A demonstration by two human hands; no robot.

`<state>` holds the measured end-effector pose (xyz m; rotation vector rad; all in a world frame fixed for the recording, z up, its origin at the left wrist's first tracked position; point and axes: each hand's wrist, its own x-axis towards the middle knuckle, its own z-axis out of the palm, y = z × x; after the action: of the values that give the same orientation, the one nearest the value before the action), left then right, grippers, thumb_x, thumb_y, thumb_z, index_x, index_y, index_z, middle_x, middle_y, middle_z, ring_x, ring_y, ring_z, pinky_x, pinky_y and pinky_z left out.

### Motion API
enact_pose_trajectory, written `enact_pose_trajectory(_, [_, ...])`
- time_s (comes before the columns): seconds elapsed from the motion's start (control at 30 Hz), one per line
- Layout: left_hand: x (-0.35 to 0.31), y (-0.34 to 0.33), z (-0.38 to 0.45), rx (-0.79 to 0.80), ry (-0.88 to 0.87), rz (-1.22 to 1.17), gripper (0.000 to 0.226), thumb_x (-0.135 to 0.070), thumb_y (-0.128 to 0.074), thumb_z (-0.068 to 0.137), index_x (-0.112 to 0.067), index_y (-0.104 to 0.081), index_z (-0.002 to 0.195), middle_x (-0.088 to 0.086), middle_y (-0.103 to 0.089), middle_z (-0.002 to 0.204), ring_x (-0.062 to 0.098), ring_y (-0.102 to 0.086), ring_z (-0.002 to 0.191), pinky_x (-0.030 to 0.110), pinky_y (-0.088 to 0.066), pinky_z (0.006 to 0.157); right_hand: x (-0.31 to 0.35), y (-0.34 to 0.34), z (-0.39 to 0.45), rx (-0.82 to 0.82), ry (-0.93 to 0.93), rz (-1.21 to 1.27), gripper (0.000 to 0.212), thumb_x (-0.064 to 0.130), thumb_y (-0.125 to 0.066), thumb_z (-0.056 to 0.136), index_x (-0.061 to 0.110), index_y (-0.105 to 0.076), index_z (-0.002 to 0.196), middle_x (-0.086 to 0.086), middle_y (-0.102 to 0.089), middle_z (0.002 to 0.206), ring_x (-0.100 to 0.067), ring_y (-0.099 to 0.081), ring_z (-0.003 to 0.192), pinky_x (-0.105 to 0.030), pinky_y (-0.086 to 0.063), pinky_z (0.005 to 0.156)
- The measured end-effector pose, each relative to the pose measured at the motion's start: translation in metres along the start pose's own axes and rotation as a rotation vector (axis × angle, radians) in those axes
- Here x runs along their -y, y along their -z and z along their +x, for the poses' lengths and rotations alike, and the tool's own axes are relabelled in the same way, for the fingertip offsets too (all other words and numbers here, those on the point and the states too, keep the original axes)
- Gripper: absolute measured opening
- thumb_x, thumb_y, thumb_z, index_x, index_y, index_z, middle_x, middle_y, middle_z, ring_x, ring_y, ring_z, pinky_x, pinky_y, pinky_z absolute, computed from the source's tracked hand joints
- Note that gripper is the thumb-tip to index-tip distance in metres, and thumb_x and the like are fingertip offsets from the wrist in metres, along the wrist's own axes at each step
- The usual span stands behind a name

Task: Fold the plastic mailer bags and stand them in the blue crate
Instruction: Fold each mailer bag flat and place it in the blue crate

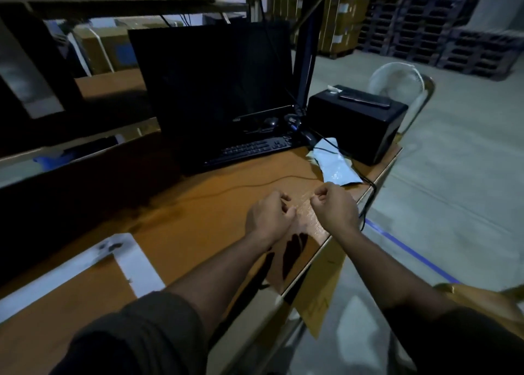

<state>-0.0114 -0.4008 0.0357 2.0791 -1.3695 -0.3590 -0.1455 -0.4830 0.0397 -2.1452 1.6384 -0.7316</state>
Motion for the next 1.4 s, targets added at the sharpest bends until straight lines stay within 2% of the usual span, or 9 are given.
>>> enact_pose_trajectory(0.4, [-0.002, -0.064, 0.115, 0.007, 0.067, -0.11, 0.014, -0.037, -0.064, 0.095, -0.031, -0.063, 0.107, -0.013, -0.069, 0.092, 0.01, -0.064, 0.083, 0.027, -0.047, 0.065, -0.048, -0.057, 0.137, -0.007, -0.045, -0.338, 0.053, 0.04, -0.075, 0.086, 0.009, -0.053, 0.122, -0.014, -0.05, 0.129, -0.031, -0.046, 0.122, -0.041, -0.05, 0.082])
enact_pose_trajectory(0.73, [0.014, -0.077, 0.141, 0.016, 0.141, -0.19, 0.012, -0.037, -0.062, 0.094, -0.029, -0.065, 0.102, -0.011, -0.071, 0.091, 0.012, -0.067, 0.084, 0.034, -0.056, 0.075, -0.044, -0.063, 0.141, -0.098, 0.038, -0.324, 0.018, 0.009, -0.061, 0.089, 0.011, -0.059, 0.107, -0.01, -0.063, 0.099, -0.03, -0.06, 0.091, -0.04, -0.054, 0.065])
enact_pose_trajectory(0.87, [0.015, -0.066, 0.135, -0.053, 0.275, -0.443, 0.041, -0.06, -0.06, 0.092, -0.025, -0.062, 0.113, -0.01, -0.069, 0.094, 0.015, -0.069, 0.083, 0.043, -0.06, 0.075, -0.024, -0.055, 0.102, -0.072, 0.096, -0.176, 0.03, 0.011, -0.063, 0.087, 0.016, -0.062, 0.117, -0.003, -0.065, 0.104, -0.024, -0.06, 0.095, -0.032, -0.043, 0.064])
enact_pose_trajectory(0.97, [0.018, -0.05, 0.127, -0.116, 0.479, -0.565, 0.071, -0.071, -0.06, 0.087, -0.02, -0.048, 0.135, -0.007, -0.061, 0.114, 0.017, -0.061, 0.099, 0.034, -0.05, 0.083, -0.014, -0.051, 0.063, 0.0, 0.16, -0.119, 0.032, 0.017, -0.061, 0.089, 0.022, -0.06, 0.121, 0.001, -0.064, 0.109, -0.02, -0.059, 0.1, -0.036, -0.049, 0.074])
enact_pose_trajectory(1.03, [0.025, -0.041, 0.117, -0.155, 0.632, -0.715, 0.08, -0.071, -0.066, 0.081, -0.021, -0.044, 0.14, -0.002, -0.061, 0.123, 0.022, -0.063, 0.105, 0.038, -0.053, 0.089, -0.011, -0.049, 0.039, 0.046, 0.233, -0.105, 0.032, 0.018, -0.061, 0.089, 0.023, -0.06, 0.121, 0.002, -0.065, 0.108, -0.019, -0.059, 0.1, -0.038, -0.05, 0.078])
enact_pose_trajectory(1.13, [0.039, -0.026, 0.088, -0.182, 0.686, -0.829, 0.055, -0.051, -0.076, 0.08, -0.019, -0.059, 0.122, 0.003, -0.072, 0.112, 0.025, -0.071, 0.095, 0.045, -0.061, 0.086, -0.01, -0.04, 0.011, 0.073, 0.329, -0.089, 0.031, 0.02, -0.061, 0.087, 0.026, -0.06, 0.117, 0.004, -0.065, 0.103, -0.019, -0.059, 0.098, -0.038, -0.052, 0.074])
enact_pose_trajectory(1.27, [0.047, 0.007, 0.026, -0.181, 0.682, -1.044, 0.018, -0.014, -0.07, 0.089, -0.008, -0.068, 0.106, 0.006, -0.076, 0.086, 0.022, -0.073, 0.072, 0.032, -0.059, 0.063, -0.014, -0.032, -0.019, 0.115, 0.437, -0.009, 0.035, 0.014, -0.062, 0.081, 0.027, -0.061, 0.113, 0.007, -0.063, 0.103, -0.02, -0.057, 0.102, -0.042, -0.054, 0.07])
enact_pose_trajectory(1.33, [0.052, 0.026, -0.013, -0.159, 0.694, -1.052, 0.008, -0.009, -0.065, 0.091, -0.008, -0.068, 0.099, 0.002, -0.072, 0.073, 0.016, -0.068, 0.06, 0.026, -0.055, 0.055, -0.014, -0.031, -0.033, 0.144, 0.48, 0.039, 0.037, 0.009, -0.062, 0.078, 0.025, -0.063, 0.112, 0.005, -0.063, 0.105, -0.022, -0.057, 0.105, -0.045, -0.055, 0.071])
enact_pose_trajectory(1.4, [0.061, 0.042, -0.054, -0.162, 0.707, -1.056, 0.011, -0.011, -0.065, 0.094, -0.007, -0.069, 0.103, 0.004, -0.074, 0.079, 0.015, -0.069, 0.063, 0.025, -0.056, 0.057, -0.01, -0.032, -0.05, 0.2, 0.556, 0.072, 0.04, 0.005, -0.061, 0.077, 0.023, -0.063, 0.113, 0.004, -0.063, 0.106, -0.022, -0.056, 0.106, -0.047, -0.054, 0.072])
